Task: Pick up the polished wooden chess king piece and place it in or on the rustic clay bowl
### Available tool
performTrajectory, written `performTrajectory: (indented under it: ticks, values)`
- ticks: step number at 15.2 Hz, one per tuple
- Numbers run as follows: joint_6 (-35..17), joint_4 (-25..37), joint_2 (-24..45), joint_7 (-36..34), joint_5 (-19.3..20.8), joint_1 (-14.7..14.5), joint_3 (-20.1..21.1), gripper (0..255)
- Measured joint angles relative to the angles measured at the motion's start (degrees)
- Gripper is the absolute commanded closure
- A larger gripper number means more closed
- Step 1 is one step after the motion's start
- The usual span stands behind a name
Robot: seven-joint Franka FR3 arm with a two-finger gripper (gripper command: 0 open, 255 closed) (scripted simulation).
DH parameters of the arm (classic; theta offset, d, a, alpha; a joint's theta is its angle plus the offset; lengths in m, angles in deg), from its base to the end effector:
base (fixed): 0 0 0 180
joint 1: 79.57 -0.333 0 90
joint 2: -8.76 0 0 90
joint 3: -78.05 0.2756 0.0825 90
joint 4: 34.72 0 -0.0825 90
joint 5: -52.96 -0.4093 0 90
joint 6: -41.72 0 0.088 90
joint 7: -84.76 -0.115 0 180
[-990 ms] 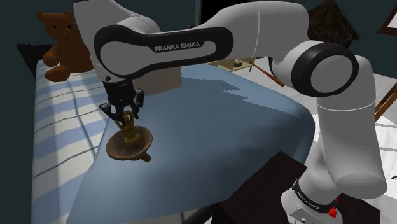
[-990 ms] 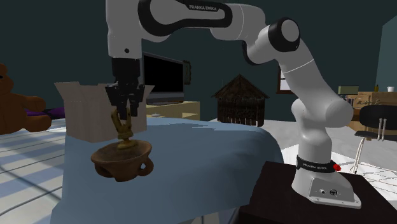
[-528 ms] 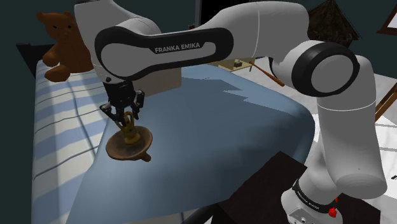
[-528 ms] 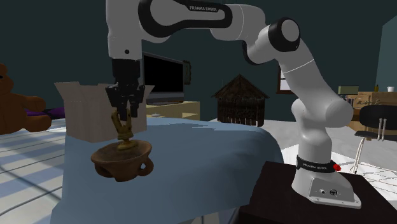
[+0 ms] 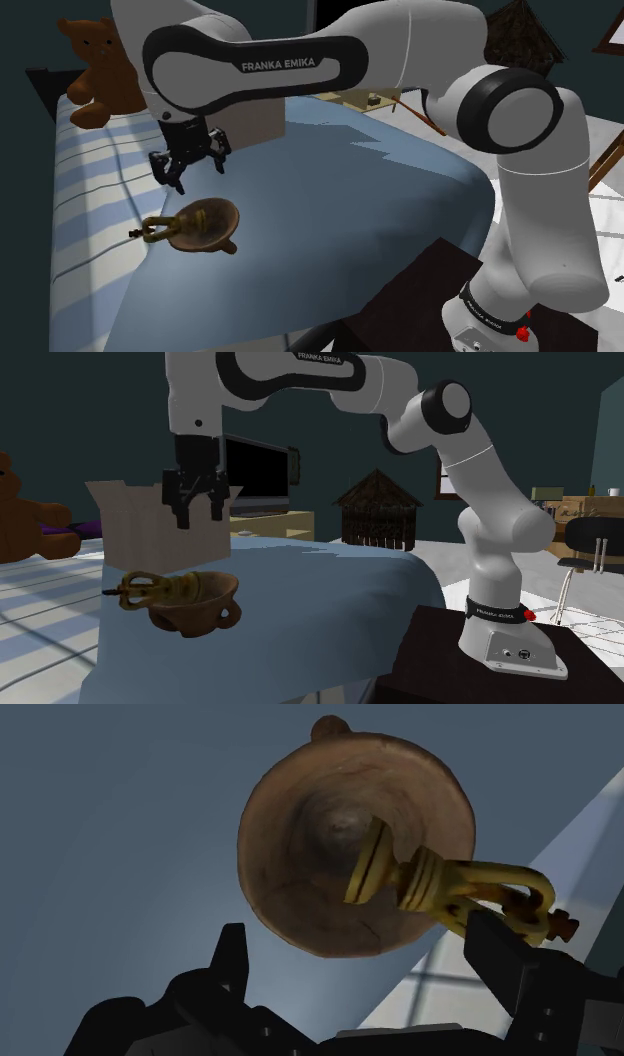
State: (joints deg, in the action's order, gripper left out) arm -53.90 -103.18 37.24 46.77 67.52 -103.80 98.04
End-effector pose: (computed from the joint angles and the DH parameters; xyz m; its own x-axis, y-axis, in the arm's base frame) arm 0.5552 0.4333 0.4665 0.9938 0.0952 0.0576 0.0912 -0.9935 0.0681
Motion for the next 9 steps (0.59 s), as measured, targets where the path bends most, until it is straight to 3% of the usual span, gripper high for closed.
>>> performTrajectory:
  ticks: [3,9]
  values:
    - [4.6,5.4,0.7,0.2,0.2,-1.0,0.1,0]
    - [5.6,6.7,1.1,0.3,0.3,-1.2,0.0,0]
